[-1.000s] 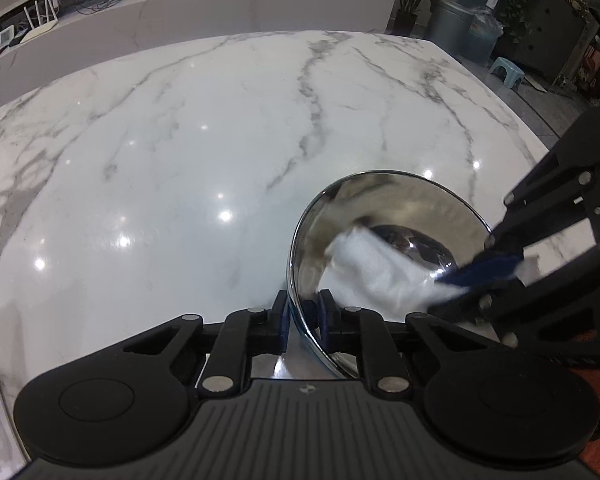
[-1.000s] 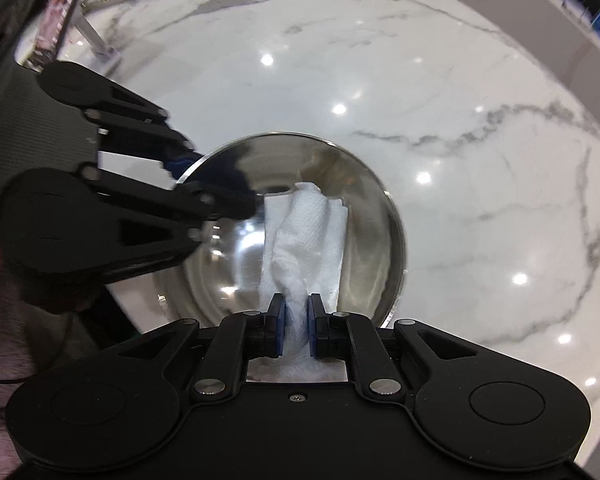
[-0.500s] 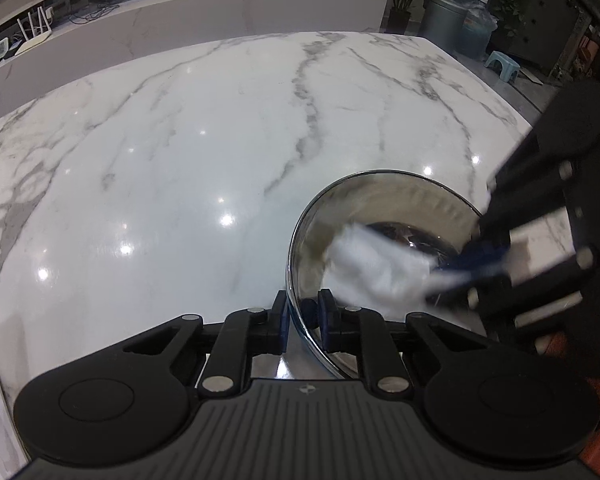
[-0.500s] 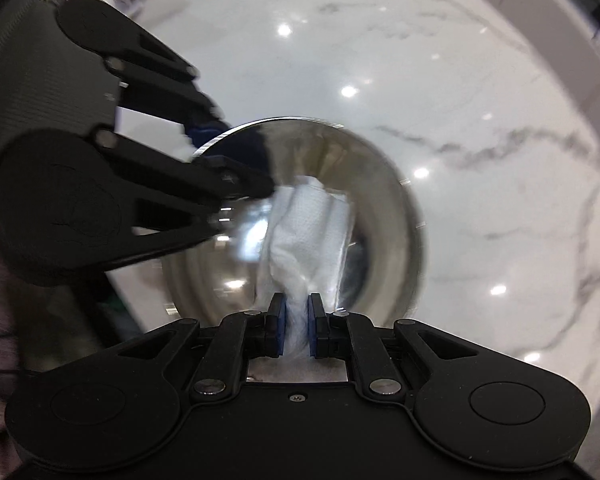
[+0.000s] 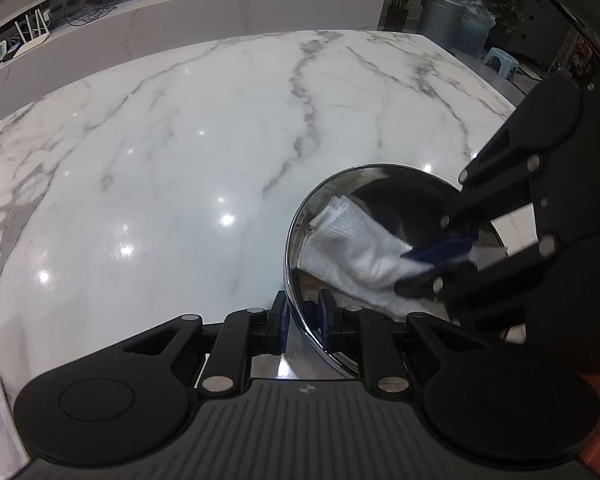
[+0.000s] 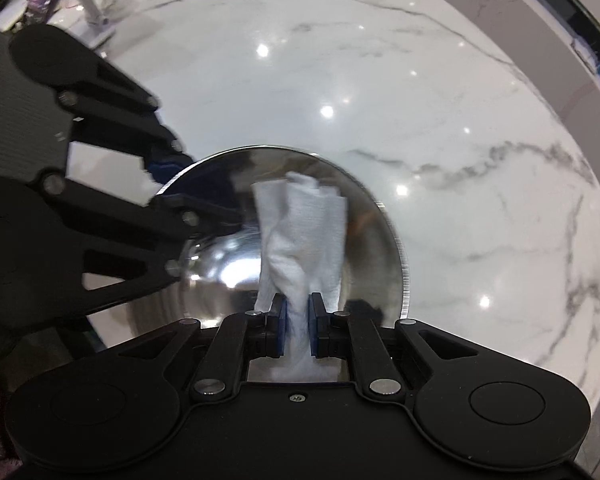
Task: Clean bowl
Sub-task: 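Hold the bowl with the left gripper while the right gripper keeps wiping the bowl interior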
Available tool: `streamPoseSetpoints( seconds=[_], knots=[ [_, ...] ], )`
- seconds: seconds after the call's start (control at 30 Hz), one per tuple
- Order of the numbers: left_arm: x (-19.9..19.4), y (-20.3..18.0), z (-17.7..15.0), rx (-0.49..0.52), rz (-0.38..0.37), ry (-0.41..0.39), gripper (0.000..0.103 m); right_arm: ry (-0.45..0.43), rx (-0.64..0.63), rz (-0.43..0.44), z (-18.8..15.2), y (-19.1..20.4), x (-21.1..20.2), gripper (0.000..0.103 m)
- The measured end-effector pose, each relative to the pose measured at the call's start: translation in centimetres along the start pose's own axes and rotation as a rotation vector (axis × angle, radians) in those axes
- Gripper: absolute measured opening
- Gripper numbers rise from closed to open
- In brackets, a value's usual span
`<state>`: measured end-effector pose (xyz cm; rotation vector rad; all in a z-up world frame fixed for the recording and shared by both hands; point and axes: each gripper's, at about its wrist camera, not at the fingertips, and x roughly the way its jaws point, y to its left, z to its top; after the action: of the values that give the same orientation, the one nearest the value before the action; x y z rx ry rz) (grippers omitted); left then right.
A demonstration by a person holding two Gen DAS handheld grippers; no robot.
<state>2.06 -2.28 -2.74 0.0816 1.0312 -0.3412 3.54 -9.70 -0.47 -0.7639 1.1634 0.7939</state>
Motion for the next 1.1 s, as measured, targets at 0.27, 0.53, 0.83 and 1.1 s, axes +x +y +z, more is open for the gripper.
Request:
streamPoseSetpoints(
  seconds=[0.27, 0.53, 0.83, 1.1],
  knots=[
    [0.0, -0.2, 0.1, 0.009, 0.006, -0.001, 0.014, 0.034, 0.033, 0.040, -0.9, 0.4, -0.4, 0.010],
    [0.4, 0.0, 0.8, 0.002, 0.010, -0.011, 0.014, 0.007, 0.170, 0.167, -1.3, -0.3, -0.3, 0.010],
    [0.4, 0.7, 1.3, -0.022, 0.041, -0.029, 0.014, -0.090, 0.201, 0.112, -0.8, -0.5, 0.1, 0.008],
    [-0.4, 1.4, 1.6, -0.069, 0.041, -0.057, 0.023, -0.148, 0.307, 0.041, -0.7, -1.3, 0.5, 0.008]
  ],
)
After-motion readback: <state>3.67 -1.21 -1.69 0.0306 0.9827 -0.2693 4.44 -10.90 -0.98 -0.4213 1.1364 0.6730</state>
